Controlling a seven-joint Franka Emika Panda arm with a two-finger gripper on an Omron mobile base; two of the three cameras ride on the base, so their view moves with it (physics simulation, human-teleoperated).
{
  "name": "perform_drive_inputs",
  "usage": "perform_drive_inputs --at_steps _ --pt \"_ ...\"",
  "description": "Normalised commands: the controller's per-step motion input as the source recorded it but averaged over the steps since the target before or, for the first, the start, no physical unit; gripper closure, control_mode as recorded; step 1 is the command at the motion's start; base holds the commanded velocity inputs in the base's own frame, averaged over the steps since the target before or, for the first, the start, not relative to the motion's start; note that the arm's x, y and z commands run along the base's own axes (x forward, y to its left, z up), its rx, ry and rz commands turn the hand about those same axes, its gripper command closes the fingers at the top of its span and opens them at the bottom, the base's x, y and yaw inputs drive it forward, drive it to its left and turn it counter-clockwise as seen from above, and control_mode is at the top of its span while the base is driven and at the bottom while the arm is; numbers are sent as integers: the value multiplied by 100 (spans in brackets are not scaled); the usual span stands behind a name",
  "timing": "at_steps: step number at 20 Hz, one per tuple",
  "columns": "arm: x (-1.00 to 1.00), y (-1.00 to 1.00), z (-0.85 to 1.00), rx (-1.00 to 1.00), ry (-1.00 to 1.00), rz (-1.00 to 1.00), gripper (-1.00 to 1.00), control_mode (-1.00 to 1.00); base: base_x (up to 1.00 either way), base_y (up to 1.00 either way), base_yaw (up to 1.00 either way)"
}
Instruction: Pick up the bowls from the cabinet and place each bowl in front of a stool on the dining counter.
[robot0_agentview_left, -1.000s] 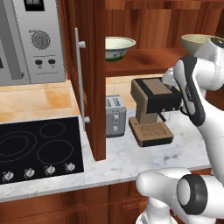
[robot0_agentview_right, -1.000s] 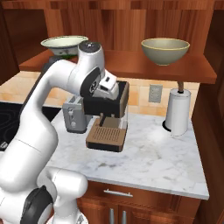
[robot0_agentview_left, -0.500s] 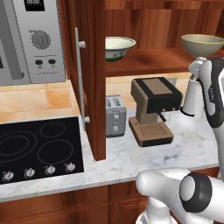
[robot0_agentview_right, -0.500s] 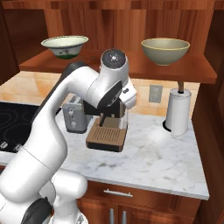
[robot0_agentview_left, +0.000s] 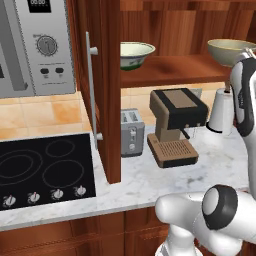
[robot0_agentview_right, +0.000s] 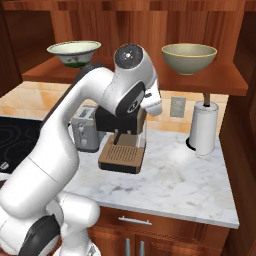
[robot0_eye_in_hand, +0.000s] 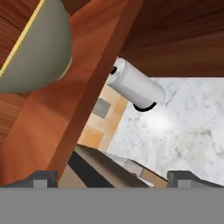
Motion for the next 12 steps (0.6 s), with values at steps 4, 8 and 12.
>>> perform_drive_inputs --at_steps 4,8,12 --pt "20 -51 67 1 1 -12 -100 -100 0 0 0" --pt "33 -32 35 6 0 -1 -100 -100 0 0 0" --pt "41 -14 4 10 0 4 -100 -100 0 0 0"
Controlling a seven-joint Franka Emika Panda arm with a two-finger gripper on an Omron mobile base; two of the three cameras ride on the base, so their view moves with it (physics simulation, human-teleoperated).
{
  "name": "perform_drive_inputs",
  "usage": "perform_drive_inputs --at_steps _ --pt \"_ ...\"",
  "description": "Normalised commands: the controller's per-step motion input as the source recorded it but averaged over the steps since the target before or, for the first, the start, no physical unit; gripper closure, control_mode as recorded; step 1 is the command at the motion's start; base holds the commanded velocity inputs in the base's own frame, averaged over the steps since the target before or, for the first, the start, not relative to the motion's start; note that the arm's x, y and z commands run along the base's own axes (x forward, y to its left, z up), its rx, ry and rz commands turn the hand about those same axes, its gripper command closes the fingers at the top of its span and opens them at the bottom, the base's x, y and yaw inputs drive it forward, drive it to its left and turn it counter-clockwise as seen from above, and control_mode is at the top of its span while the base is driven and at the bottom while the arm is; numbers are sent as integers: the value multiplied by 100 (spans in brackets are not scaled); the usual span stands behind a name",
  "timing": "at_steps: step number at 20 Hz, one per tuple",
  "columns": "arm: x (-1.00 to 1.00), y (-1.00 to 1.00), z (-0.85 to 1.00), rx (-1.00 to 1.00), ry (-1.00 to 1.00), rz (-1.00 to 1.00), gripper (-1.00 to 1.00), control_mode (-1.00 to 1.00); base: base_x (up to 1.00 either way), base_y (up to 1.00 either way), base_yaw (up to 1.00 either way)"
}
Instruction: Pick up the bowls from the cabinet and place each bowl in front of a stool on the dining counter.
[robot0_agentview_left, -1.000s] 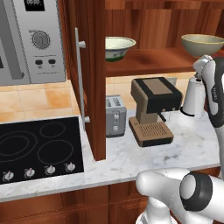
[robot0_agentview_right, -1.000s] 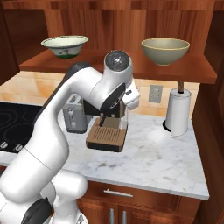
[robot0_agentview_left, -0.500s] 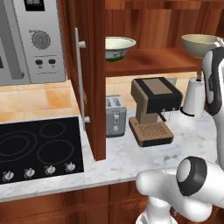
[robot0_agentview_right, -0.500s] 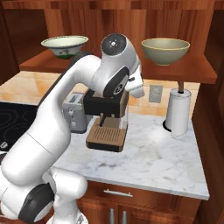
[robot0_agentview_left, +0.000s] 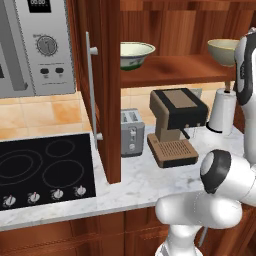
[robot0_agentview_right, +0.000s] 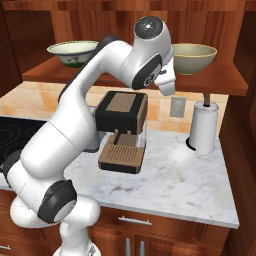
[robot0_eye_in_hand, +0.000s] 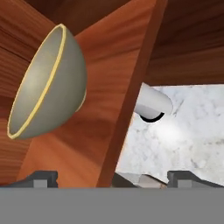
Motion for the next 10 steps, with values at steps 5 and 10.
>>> perform_drive_inputs --at_steps 5,10 --pt "59 -12 0 15 -1 10 -100 -100 0 0 0" --pt "63 -13 4 14 0 7 -100 -100 0 0 0"
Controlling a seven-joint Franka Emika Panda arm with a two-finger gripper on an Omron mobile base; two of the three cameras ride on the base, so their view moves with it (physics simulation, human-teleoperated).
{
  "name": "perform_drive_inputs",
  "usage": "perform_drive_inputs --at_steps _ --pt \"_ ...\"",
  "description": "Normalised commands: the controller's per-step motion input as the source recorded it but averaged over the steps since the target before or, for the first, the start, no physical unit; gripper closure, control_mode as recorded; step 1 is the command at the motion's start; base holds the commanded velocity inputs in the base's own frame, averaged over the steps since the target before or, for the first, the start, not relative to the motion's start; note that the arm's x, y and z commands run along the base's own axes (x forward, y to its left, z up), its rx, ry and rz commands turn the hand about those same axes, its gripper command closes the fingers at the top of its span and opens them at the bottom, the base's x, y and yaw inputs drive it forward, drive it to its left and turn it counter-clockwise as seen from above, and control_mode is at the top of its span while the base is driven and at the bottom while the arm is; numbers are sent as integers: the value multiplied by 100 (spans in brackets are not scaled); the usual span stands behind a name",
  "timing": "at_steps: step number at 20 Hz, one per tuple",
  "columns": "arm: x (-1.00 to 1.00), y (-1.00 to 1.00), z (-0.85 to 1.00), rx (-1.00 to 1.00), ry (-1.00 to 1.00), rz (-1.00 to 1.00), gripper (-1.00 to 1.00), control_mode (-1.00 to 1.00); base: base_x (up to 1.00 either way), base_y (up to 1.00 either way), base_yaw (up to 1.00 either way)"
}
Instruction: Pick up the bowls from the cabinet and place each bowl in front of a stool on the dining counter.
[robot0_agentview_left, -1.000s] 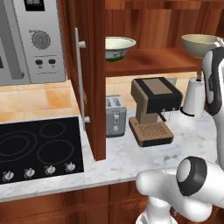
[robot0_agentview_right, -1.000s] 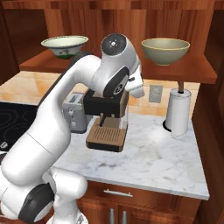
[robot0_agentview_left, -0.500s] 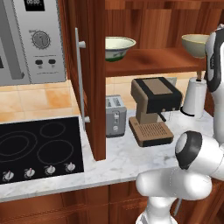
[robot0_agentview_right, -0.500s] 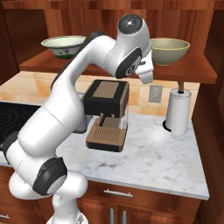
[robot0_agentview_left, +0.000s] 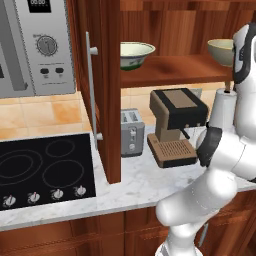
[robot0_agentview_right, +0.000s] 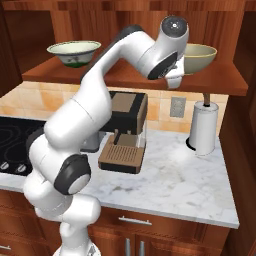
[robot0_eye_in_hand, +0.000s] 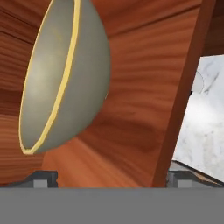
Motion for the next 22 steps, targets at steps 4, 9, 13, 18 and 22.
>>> perform_drive_inputs --at_steps 4,9,13,18,22 --pt "33 -13 16 5 0 0 -100 -100 0 0 0" --pt "5 -17 24 0 0 0 -100 -100 0 0 0" --pt "0 -13 13 0 0 0 -100 -100 0 0 0" --pt "3 -9 -2 0 0 0 -100 -100 0 0 0" --pt "6 -9 -26 0 -4 0 -100 -100 0 0 0"
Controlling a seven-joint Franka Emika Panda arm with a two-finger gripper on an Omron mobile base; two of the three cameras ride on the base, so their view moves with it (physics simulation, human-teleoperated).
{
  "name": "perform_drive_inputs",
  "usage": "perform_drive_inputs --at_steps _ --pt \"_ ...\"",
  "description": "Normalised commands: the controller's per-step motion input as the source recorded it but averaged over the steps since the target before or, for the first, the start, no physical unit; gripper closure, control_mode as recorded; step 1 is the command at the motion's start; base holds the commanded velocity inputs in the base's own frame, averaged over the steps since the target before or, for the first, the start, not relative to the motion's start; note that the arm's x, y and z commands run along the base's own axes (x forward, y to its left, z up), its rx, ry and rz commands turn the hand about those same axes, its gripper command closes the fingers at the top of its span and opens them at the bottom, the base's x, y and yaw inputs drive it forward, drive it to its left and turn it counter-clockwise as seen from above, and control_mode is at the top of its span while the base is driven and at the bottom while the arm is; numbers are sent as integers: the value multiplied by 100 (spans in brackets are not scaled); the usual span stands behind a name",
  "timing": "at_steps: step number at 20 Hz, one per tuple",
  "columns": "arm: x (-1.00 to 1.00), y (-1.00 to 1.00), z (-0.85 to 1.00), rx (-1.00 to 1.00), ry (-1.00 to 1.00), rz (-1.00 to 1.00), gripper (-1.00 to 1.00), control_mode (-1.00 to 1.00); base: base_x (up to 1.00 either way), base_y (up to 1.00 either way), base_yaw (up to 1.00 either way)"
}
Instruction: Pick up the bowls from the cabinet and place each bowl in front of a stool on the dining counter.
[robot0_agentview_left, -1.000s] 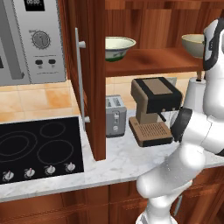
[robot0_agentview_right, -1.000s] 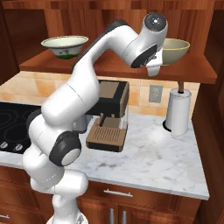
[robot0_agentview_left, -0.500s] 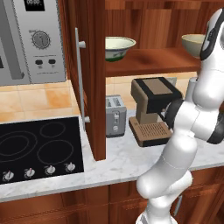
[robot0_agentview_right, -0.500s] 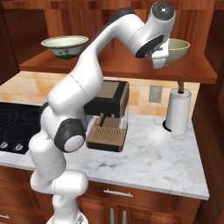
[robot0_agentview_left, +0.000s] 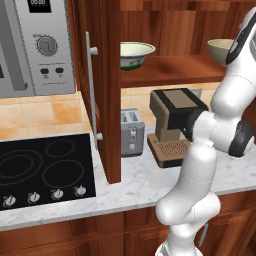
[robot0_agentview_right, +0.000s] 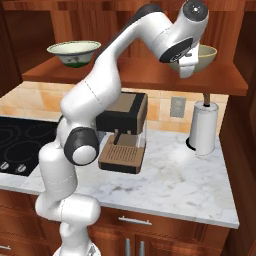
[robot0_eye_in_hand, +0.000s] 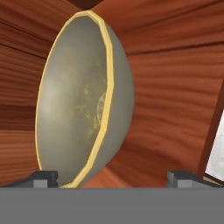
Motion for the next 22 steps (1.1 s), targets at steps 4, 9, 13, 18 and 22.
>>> perform_drive_inputs --at_steps 4,9,13,18,22 --pt "21 -7 -17 0 -6 0 -100 -100 0 0 0" --pt "34 -1 -6 0 -5 0 -100 -100 0 0 0" --pt "38 0 0 0 -1 0 -100 -100 0 0 0" --pt "18 0 0 0 0 0 -100 -100 0 0 0" --pt "0 0 -4 0 0 0 100 -100 0 0 0"
